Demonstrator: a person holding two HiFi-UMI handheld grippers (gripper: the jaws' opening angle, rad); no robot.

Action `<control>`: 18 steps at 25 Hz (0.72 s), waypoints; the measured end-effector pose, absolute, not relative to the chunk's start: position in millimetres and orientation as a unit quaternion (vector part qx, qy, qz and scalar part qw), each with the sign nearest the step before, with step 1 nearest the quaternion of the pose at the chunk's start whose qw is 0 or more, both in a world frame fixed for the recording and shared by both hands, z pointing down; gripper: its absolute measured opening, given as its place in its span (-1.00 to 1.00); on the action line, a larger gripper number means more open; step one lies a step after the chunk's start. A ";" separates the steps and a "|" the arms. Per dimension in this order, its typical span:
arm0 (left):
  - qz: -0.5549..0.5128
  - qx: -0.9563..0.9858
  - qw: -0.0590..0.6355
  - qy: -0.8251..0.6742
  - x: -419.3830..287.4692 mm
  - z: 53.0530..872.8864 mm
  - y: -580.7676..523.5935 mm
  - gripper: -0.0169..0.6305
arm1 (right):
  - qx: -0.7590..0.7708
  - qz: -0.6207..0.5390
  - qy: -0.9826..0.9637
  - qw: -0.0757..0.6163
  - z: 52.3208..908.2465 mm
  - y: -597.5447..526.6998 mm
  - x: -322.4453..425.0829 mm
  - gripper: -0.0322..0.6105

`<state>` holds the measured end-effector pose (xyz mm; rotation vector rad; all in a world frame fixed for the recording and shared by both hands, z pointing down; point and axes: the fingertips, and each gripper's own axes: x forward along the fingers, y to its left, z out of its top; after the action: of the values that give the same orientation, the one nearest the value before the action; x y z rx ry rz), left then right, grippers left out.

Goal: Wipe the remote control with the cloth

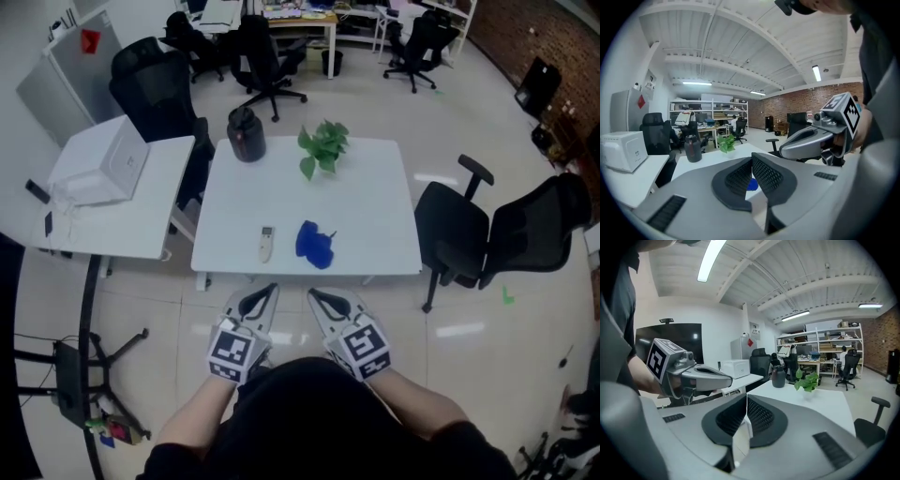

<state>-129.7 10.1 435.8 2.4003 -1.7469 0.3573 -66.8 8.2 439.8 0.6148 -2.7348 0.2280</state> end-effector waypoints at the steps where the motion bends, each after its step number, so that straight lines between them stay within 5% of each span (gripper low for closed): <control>1: 0.121 0.802 0.071 -0.580 -130.3 434.6 12.8 -0.94 | 0.216 0.079 -0.960 0.161 438.4 12.1 -68.9 -0.86; 18: 0.143 0.827 0.060 -0.541 -149.0 435.5 21.4 -0.94 | 0.263 0.054 -0.952 0.149 424.9 14.2 -111.2 -0.87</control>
<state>-149.0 21.4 435.5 2.5025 -1.6386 0.4325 -111.2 14.2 424.9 0.7551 -2.7361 0.1540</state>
